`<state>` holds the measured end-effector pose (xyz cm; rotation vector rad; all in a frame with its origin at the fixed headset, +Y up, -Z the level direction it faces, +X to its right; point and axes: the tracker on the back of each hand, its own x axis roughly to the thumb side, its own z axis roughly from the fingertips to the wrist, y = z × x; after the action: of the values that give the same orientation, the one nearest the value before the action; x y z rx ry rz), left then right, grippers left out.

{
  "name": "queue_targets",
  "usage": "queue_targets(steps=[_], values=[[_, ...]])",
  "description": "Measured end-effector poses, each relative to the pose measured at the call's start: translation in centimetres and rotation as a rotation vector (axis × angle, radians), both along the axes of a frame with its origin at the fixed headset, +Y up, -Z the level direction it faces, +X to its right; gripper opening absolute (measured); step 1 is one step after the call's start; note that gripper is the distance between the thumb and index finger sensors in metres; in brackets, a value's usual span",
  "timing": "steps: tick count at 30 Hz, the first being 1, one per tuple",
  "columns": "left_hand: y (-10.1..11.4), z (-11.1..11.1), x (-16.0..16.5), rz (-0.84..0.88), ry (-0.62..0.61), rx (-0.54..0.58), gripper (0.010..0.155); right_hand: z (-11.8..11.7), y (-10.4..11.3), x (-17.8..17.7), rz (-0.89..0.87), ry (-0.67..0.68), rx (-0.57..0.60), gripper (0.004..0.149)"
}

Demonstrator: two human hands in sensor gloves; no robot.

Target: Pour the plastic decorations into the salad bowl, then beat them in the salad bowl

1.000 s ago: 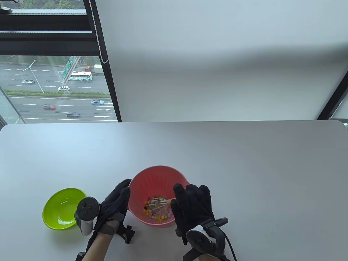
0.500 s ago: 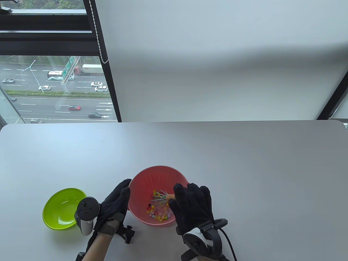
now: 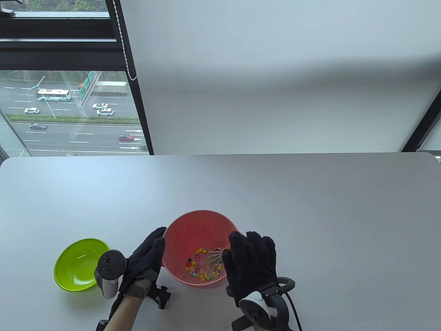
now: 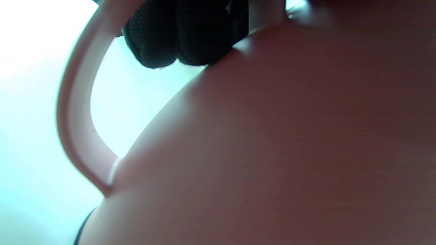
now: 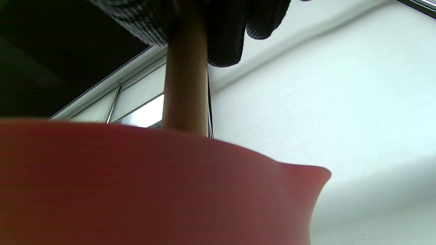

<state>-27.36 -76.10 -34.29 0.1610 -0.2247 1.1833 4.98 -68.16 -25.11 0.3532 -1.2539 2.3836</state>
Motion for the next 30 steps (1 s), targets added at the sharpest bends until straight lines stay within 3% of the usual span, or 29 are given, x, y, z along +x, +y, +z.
queue_targets(steps=[17, 23, 30], values=[[0.0, 0.0, 0.0, 0.000, 0.000, 0.000, 0.065, -0.3, -0.6, -0.6, -0.019, 0.064, -0.075, 0.055], [0.0, 0.0, 0.0, 0.000, 0.000, 0.000, 0.065, -0.4, -1.1, -2.0, 0.051, 0.080, -0.103, 0.070], [0.0, 0.0, 0.0, 0.000, 0.000, 0.000, 0.065, -0.3, -1.2, -2.2, 0.076, 0.080, -0.092, 0.068]])
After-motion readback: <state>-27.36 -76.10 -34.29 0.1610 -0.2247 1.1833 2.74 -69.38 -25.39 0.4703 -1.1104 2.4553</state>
